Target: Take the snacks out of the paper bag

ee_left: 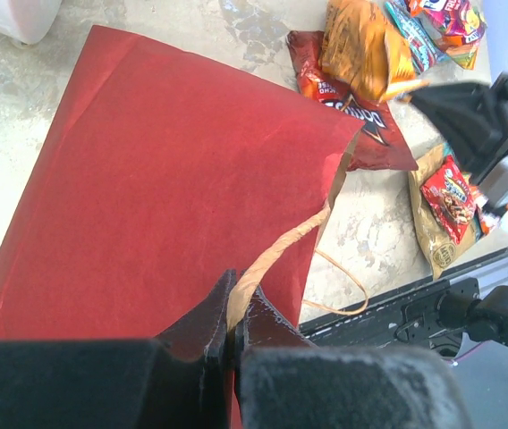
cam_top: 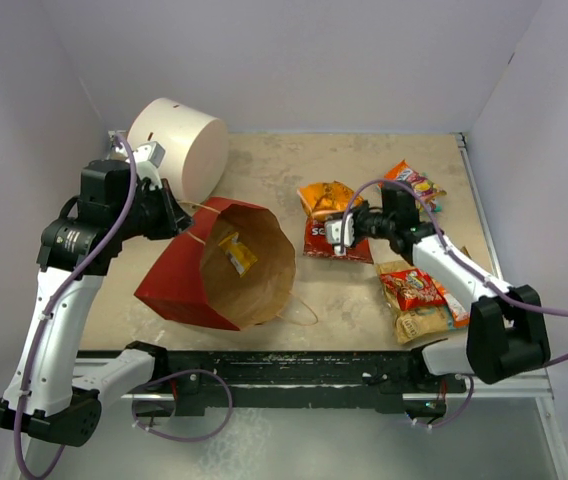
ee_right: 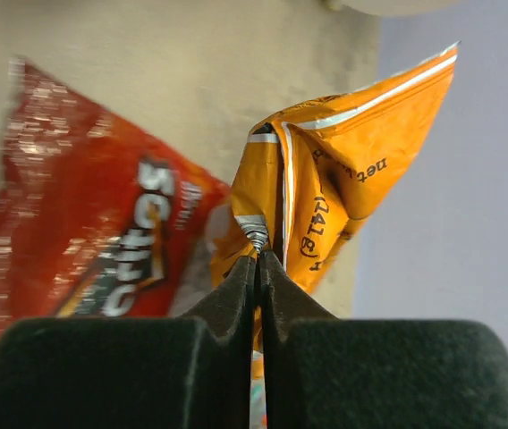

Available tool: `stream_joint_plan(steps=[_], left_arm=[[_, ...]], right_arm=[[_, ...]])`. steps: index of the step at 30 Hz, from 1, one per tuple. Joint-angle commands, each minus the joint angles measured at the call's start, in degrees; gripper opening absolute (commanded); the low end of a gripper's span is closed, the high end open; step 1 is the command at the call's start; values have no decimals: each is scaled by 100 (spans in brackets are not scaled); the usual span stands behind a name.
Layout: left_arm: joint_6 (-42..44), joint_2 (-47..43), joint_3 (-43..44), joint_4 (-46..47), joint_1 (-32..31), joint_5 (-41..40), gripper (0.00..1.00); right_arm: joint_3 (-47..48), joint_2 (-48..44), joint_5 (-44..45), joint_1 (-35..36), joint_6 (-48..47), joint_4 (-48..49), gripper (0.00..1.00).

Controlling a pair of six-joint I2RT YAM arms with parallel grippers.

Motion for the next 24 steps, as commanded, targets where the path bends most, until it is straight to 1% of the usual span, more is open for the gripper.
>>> stream_joint_plan(steps=[1,4,8,10,11,13,15,17,20,22,24], left_arm=[[72,-94,-82,261,52,38,0],[29,-137,-113,272,49,54,0],[-16,-180,-168,305,51,62,0],[-58,-196,-198,321,45,100,0],[-93,-209,-222,346,48,117,0],[-168,-247,-281,407,47,168,0],[-196,-266,-288,419,47,193,0],[-188,-286,-299,413,46,180,0],[-179,-300,-318,404,46,168,0],[-179,-304,-302,400,48,162,0],[-171,-302,-289,402,46,127,0]], right_arm=[[-687,-365,262,323,35,-271,5],[-1029,-540,289,477,29,-483,6],[-1448,-696,571,523,-109,-657,5],[-1689,-822,816,530,69,-392,6],[-1793,-832,1048,534,147,-275,7],[-1836,-855,1050,535,88,-464,10],[-1970,-1034,1128,528,208,-460,18],[-2026,-1153,1078,534,306,-533,22],[-1834,-1230,816,545,434,-1001,27],[-1596,-1395,598,571,770,-1431,30],[-1398,-1875,460,603,1373,-1583,34]])
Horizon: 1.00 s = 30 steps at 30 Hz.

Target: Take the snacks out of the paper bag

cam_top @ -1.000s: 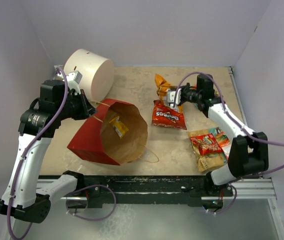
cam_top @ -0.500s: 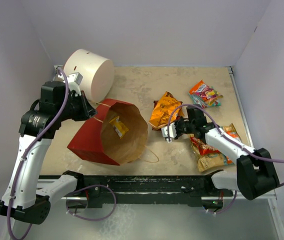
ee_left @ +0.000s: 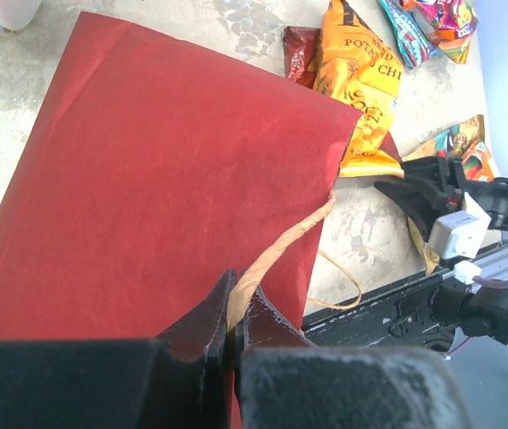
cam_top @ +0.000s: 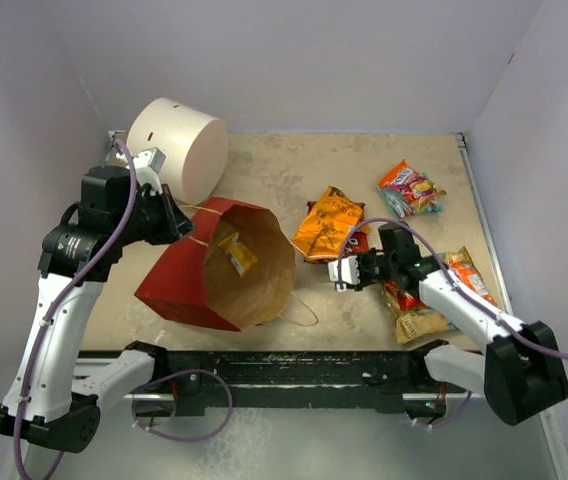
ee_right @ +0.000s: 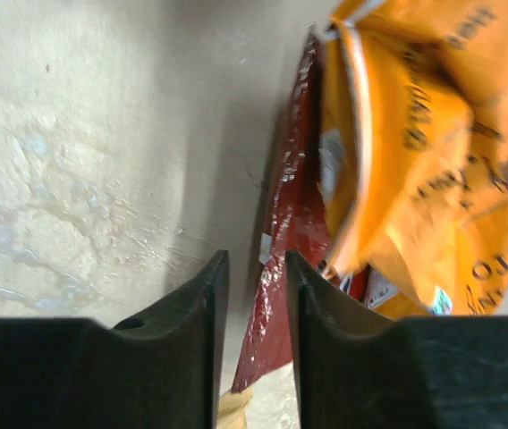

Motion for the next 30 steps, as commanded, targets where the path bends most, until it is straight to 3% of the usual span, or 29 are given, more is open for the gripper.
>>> stream_joint_plan(steps=[1,5,8,10,14,17,19,24,30], left_arm=[[-55,-96,39,265,45,-9,0],[-35,-90,20,241,53,-24,0],[-46,-88,-18,220,50,-46,0],[-45,-92,-28,169,49,-74,0],[-84,-109,-81,45,52,-54,0],[-180,-152,-143,-73,53,0,0],[-271,-202,-208,-140,55,19,0],[-455,-320,-335,-307,50,-7,0],[-561,-447,-398,-420,53,-223,0]], right_arm=[[593,-911,-456,71,1312,-565,37],[700,-1795,-405,76,2943,-114,45],[624,-2024,398,68,5396,1111,54],[664,-1869,1505,73,7154,1802,62],[1452,-644,2784,75,9379,1751,59],[2155,322,2937,67,10146,1271,58],[2347,843,2103,72,10460,1604,57],[2775,1823,1002,52,11006,2471,58],[3391,3130,60,-320,10963,2390,61]])
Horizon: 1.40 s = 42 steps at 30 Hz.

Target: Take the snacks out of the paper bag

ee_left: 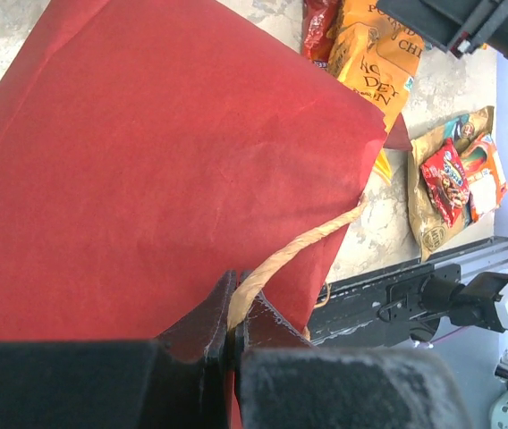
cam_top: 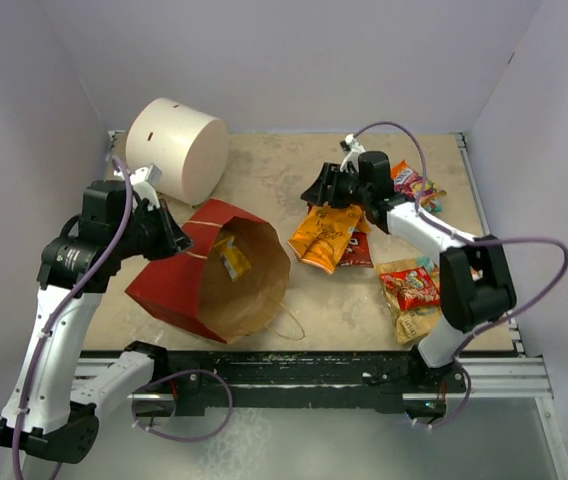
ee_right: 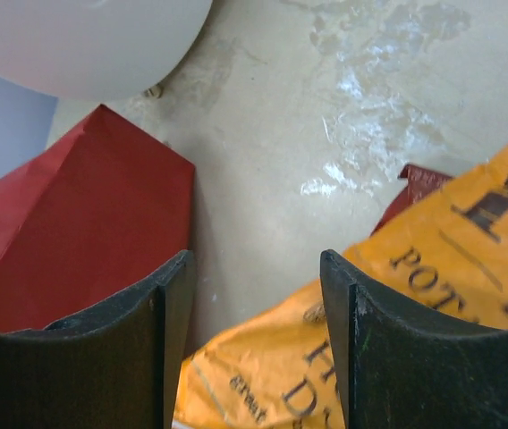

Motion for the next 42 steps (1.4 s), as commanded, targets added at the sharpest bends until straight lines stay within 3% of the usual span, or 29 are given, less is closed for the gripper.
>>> stream_joint_plan(steps=[1,10,13,17,22,31,35,42], left_arm=[[-185,-155,-39,-75,50,-219,0],[-231,-426,-603,131,49,-387,0],[-268,-592,-797,79,53,-390,0],[-399,-922,-1002,-113,52,-493,0],[-589,-1321,-1232,-58,48,-582,0],[-914,-1355,-1298,442,51,-497,0],[-1031,-1218,-1294,848,48,-214,0],[-361,-524,-624,1445,46,763,0]], right_arm=[[400,673,-1039,-313,258,428,61],[-338,1113,-669,-665,-731,-83,62],[-191,897,-549,-661,-908,-367,63],[119,115,-470,-491,-1110,-735,73],[-245,-1066,-160,288,-1592,-135,77],[-1961,-2610,83,1791,-2406,1725,77],[-2450,-2941,552,2564,-2181,2248,76],[-3051,-2997,1882,3956,-1465,2805,71]])
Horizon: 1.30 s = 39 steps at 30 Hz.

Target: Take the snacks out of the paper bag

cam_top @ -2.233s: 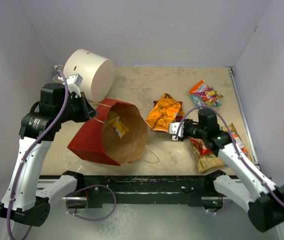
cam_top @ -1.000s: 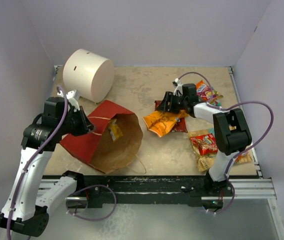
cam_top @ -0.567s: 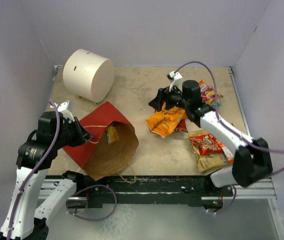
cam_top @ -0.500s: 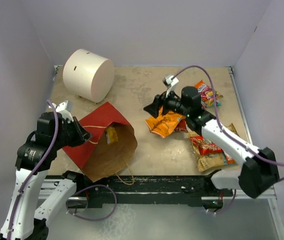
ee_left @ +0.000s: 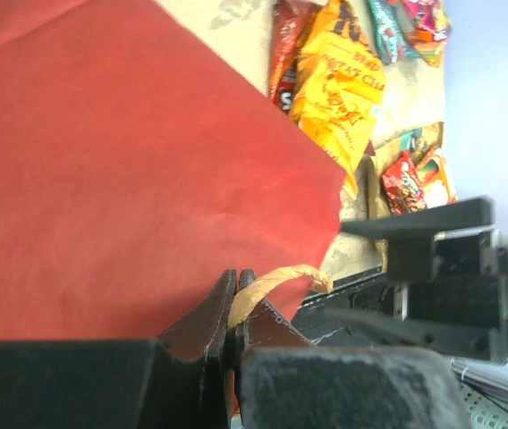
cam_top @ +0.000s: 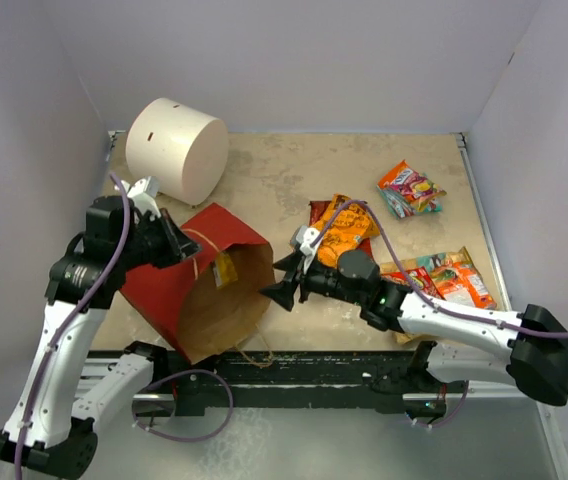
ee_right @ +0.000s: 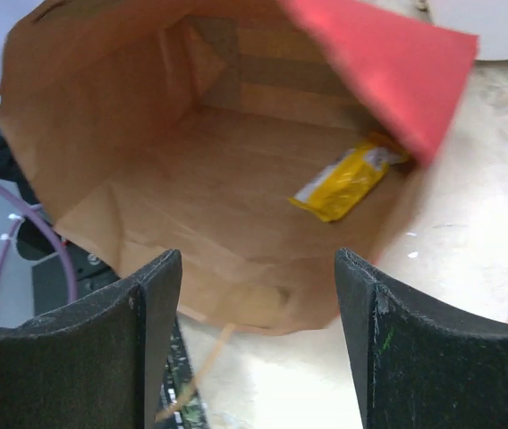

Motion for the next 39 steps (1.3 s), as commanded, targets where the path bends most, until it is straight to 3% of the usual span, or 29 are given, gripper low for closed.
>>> stream_joint_plan(steps=[1,8,14,18,26,32,39], left_arm=[[432,313,594,812,33,726,0],[685,450,796,934,31,1202,0],[887,392,820,754,28,1247,0],[949,397,916,655,25,1312,0],[1018,488,1154,495,28,1426,0],[1057,502,1214,397,27,1527,0],[1212,585,1381,244,30,1587,0]], right_arm=[[-381,-215,1285,673,459,978,71],[-442,114,2636,1477,238,1281,73],[298,1921,3749,1489,-426,2098,76],[810,3200,4263,1488,-1404,2979,77],[1583,4758,4309,1444,-2421,4278,84],[2209,5565,4289,1269,-2696,4404,87],[3114,6311,4288,1015,-2520,3840,87]])
